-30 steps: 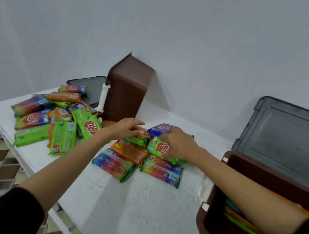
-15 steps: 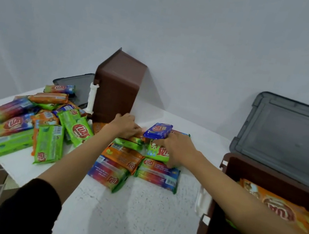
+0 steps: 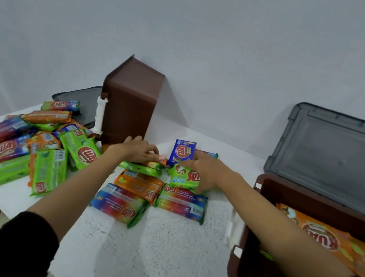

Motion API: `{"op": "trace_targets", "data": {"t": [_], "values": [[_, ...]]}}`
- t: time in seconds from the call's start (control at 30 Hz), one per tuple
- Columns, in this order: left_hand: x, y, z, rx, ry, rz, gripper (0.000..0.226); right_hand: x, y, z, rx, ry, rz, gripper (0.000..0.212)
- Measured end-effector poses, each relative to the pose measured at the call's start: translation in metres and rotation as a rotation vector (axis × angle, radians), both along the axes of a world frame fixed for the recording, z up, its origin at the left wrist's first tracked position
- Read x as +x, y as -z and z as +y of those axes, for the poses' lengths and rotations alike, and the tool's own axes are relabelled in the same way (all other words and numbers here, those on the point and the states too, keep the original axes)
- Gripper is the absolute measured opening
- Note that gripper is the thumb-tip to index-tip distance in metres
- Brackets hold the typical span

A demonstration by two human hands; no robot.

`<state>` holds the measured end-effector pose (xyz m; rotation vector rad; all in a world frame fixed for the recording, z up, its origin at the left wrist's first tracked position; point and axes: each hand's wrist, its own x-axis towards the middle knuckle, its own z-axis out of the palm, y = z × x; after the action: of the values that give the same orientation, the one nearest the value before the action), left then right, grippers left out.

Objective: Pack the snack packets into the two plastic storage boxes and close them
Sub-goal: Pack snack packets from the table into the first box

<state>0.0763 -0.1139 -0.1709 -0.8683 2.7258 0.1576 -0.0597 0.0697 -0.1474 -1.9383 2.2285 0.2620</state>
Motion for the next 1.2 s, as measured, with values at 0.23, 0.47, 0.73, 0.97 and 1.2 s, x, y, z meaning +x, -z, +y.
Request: {"op": "trace_targets", "data": {"t": [0.23, 0.47, 0.73, 0.97, 1.2], "values": [[-0.004, -0.018, -0.001, 0.224, -0.074, -0.064, 0.061, 0.003, 0.001, -0.002, 0.028, -0.006, 0.043, 0.096], [0.000, -0.021, -0.002, 0.246, -0.157, -0.032, 0.067, 0.008, 0.003, -0.001, 0.077, 0.015, 0.148, 0.103], [-0.003, -0.033, 0.010, 0.086, -0.180, 0.022, 0.051, 0.004, -0.005, 0.007, 0.034, 0.086, 0.017, 0.098], [0.006, -0.053, 0.040, 0.036, -0.176, 0.227, 0.060, -0.005, -0.014, 0.012, -0.303, 0.317, -0.224, 0.093], [-0.015, -0.101, 0.095, 0.007, 0.016, 0.501, 0.068, -0.016, -0.060, 0.057, -0.661, 0.536, -0.340, 0.086]]}}
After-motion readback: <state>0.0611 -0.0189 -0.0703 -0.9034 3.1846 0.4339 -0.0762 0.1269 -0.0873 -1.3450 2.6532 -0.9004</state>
